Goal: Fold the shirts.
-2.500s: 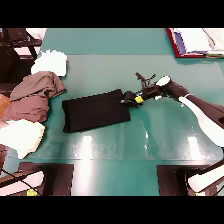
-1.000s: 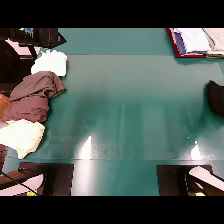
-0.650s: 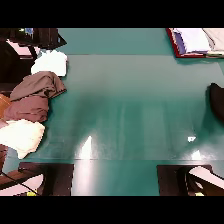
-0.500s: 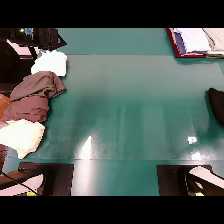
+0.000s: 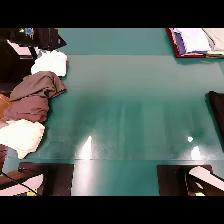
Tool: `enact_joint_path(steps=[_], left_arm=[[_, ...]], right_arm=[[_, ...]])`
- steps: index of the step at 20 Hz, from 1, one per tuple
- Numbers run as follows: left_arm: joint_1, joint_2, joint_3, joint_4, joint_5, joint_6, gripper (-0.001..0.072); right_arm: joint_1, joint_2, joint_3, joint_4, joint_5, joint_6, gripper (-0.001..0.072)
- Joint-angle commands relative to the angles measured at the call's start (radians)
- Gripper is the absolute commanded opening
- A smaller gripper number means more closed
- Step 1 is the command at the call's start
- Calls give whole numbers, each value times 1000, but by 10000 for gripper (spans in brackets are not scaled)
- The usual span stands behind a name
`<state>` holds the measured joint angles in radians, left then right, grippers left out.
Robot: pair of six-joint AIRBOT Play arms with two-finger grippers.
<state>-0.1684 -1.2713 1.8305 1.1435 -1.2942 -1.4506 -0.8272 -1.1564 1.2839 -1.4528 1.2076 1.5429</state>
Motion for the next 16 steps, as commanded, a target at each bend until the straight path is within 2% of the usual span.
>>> enact_joint_path(steps=[1,2,5,6,8,9,12,16], left_arm=[[0,0,0,2,11,3,21],[0,0,0,0,23,3,21],[0,0,0,0,29,3,21],[0,0,0,0,29,3,21],[0,0,0,0,29,3,21],[0,0,0,0,29,3,21],[0,0,0,0,30,3,21],[0,0,0,0,29,3,21]], right_arm=[[149,58,-3,206,17,-11,617],[219,80,-24,224,16,-13,556],[455,132,-76,222,15,-15,498],[526,145,-90,222,15,-15,439],[676,166,-116,220,14,-16,183],[737,175,-126,220,15,-19,16],[882,184,-130,220,6,-19,22],[959,184,-130,222,0,-19,21]])
